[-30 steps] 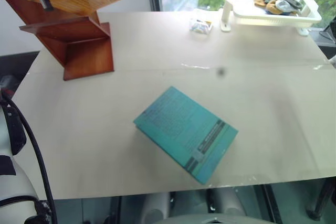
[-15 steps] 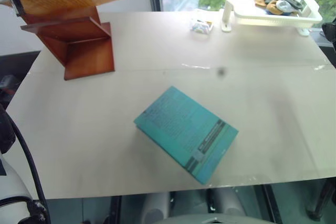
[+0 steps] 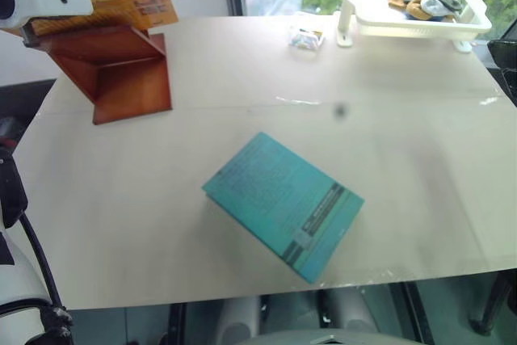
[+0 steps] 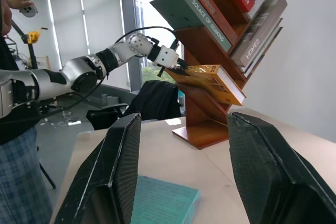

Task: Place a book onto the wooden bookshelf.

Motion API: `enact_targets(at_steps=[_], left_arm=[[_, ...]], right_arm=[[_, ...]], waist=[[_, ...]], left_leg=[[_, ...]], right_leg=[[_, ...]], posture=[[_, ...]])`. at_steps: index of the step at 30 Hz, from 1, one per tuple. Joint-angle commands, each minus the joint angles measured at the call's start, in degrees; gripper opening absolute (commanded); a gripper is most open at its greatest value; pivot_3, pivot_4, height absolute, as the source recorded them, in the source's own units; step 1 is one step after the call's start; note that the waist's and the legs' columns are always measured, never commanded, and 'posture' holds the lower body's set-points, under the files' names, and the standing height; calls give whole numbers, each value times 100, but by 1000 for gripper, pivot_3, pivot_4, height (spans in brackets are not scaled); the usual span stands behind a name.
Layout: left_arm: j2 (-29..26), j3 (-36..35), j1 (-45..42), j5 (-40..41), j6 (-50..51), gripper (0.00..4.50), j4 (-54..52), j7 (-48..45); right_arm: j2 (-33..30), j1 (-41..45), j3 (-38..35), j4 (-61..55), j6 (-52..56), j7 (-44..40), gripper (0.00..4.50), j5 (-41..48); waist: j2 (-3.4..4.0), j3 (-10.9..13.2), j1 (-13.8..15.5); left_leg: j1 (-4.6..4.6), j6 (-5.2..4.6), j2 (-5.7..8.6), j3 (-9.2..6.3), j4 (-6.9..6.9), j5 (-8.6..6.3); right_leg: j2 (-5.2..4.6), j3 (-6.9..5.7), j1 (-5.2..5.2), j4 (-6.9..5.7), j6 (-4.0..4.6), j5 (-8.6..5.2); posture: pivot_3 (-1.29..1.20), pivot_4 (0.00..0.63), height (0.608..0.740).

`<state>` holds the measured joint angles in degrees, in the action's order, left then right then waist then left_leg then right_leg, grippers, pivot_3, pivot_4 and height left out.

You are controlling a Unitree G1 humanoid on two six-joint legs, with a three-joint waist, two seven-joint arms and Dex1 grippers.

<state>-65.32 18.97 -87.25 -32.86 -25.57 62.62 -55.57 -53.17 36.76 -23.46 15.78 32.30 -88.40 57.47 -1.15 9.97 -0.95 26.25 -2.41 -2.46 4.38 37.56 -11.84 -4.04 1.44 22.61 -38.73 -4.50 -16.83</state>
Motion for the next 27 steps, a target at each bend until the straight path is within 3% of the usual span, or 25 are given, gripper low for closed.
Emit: enact_targets(at_steps=[1,10,18,24,27], left_arm=[[-52,3,-291,-97,-41,376,156,54],[-49,182,-398,-414,143,4466,343,148],[-147,-1,-344,-272,287,4466,334,19],[-412,-1261,-63,1527,1199,4466,-496,-1686],[-718,-1489,457,1836,1638,4466,-1165,-2115]], right_arm=[[-11,-39,-242,-261,-26,-94,2648,36],[7,-169,-358,-336,-38,-47,2648,-9],[24,-127,-380,-326,-24,-31,2648,-13],[-93,-90,-470,-243,-39,-46,2648,-47],[-192,-24,-500,-130,-18,-79,2648,-93]], waist=[[0,0,2],[-1,0,24],[-1,0,26],[-3,2,14],[4,2,-3]], left_leg=[[5,0,0,3,8,0],[20,-6,-4,13,48,-3],[32,-7,-5,1,67,-4],[40,-2,-10,-2,73,-2],[40,0,-12,-2,74,-1]], right_leg=[[0,3,9,-9,-1,0],[2,-5,10,-25,-1,0],[2,-16,9,-34,-2,0],[3,-22,12,-33,-2,0],[2,-21,12,-34,-2,0]], posture=[[0,150,740],[0,150,740],[0,150,740],[0,150,740],[0,150,740]])
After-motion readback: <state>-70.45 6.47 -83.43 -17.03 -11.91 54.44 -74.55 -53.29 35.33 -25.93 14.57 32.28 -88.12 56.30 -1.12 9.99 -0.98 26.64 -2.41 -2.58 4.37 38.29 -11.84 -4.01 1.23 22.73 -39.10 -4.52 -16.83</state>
